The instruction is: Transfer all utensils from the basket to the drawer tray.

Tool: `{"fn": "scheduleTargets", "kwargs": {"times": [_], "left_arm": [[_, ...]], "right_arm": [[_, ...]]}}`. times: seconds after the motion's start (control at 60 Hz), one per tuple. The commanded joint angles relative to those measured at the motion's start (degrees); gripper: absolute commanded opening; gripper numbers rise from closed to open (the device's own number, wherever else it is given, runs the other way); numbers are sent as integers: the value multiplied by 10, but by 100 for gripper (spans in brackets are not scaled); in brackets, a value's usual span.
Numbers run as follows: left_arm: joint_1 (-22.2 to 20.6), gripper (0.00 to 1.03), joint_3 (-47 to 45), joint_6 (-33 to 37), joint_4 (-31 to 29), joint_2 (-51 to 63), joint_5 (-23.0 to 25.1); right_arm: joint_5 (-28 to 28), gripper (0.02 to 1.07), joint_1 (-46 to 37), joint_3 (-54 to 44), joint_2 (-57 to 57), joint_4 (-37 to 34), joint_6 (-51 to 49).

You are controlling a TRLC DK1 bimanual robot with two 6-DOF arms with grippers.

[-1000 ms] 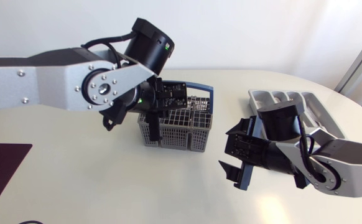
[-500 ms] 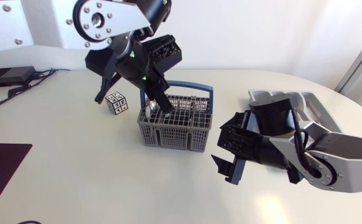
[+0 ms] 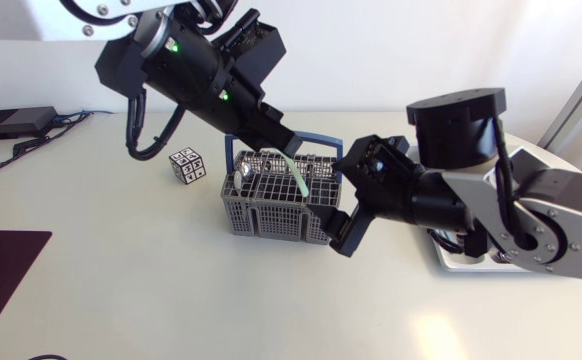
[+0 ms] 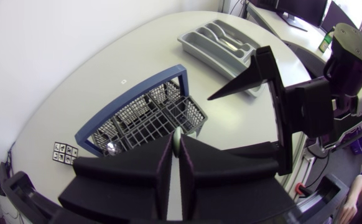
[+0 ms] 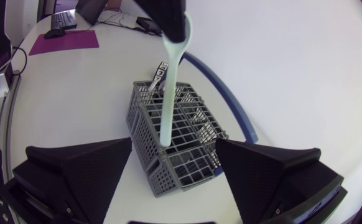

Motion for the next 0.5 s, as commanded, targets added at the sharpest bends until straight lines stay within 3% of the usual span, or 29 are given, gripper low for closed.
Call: {"fn": "scheduleTargets", "kwargs": {"times": [0.0, 0.167, 0.483], "left_arm": [[7, 3, 8, -37, -8, -13, 28], [10, 3, 8, -50, 0, -16, 56], [16, 3, 2, -66, 13, -16, 92]], "right_arm": [[-5, 95, 6, 18, 0, 7, 36], [-7, 92, 15, 18, 6, 38, 41], [19, 44, 39, 36, 24, 69, 46]]}}
